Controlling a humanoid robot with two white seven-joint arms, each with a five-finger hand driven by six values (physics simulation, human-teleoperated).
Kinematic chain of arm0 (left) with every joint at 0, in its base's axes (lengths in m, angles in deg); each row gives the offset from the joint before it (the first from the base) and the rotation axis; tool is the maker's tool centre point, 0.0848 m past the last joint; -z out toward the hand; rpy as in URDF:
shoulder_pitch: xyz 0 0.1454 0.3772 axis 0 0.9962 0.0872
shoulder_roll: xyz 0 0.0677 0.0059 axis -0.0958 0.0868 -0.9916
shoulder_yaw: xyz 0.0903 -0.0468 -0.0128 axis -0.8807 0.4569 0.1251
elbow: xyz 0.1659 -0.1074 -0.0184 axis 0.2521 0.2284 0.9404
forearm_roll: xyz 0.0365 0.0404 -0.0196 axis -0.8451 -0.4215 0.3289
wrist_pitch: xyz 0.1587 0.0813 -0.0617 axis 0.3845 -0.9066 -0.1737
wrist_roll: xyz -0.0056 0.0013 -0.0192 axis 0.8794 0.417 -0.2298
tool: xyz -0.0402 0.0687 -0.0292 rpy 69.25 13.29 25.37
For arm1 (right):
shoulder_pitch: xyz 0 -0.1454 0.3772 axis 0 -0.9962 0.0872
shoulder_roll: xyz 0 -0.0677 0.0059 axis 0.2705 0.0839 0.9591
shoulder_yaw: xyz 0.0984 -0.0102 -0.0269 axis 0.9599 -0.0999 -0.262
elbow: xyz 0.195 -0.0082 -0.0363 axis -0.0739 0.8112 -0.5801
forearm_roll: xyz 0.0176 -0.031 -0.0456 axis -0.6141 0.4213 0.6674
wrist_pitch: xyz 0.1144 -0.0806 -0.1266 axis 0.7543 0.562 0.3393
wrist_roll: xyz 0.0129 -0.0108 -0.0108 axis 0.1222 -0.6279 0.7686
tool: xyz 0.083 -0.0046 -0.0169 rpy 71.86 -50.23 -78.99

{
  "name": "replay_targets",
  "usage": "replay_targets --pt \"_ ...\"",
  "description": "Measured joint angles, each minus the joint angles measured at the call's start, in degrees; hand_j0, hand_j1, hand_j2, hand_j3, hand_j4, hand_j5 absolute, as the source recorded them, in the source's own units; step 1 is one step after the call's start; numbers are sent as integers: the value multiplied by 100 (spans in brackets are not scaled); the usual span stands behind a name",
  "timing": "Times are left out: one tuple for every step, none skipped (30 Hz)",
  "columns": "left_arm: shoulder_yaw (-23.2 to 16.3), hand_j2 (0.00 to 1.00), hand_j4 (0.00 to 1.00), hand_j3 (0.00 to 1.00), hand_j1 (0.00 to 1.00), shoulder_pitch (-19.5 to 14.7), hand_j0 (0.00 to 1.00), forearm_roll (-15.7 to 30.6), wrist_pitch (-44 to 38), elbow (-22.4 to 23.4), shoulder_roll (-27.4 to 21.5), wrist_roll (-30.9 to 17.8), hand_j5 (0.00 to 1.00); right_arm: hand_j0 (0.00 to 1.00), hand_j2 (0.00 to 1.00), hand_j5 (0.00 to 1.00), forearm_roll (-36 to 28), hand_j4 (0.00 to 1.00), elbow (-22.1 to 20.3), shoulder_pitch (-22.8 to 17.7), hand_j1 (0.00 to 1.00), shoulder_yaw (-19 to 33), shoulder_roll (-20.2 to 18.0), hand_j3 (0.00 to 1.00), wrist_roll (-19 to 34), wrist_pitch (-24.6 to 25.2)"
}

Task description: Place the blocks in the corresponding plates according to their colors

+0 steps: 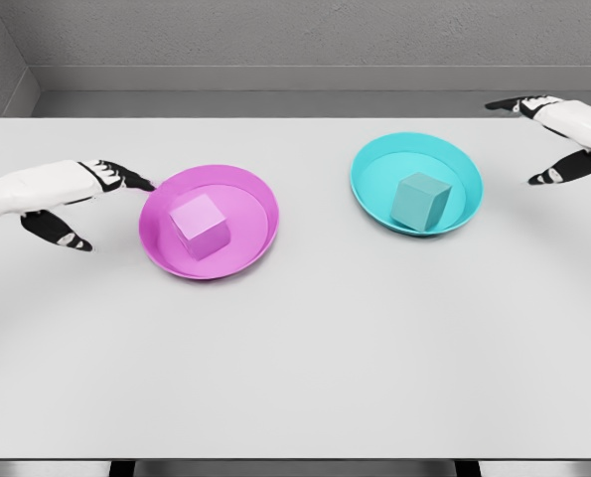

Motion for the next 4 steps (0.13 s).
replay_targets --pt "23 100 100 100 100 9 100 59 0 70 -82 1 100 100 100 100 8 100 -1 -9 100 0 -22 100 0 0" --pt "39 100 100 100 100 9 100 103 -1 121 -139 1 100 100 100 100 12 100 -2 0 100 2 -58 100 0 0" --pt "51 100 100 100 100 9 100 134 -1 162 -178 2 100 100 100 100 15 100 -2 -9 100 7 -88 100 0 -1" --pt "59 100 100 100 100 9 100 157 -2 200 -203 2 100 100 100 100 21 100 -2 -53 100 26 -110 100 0 -1"
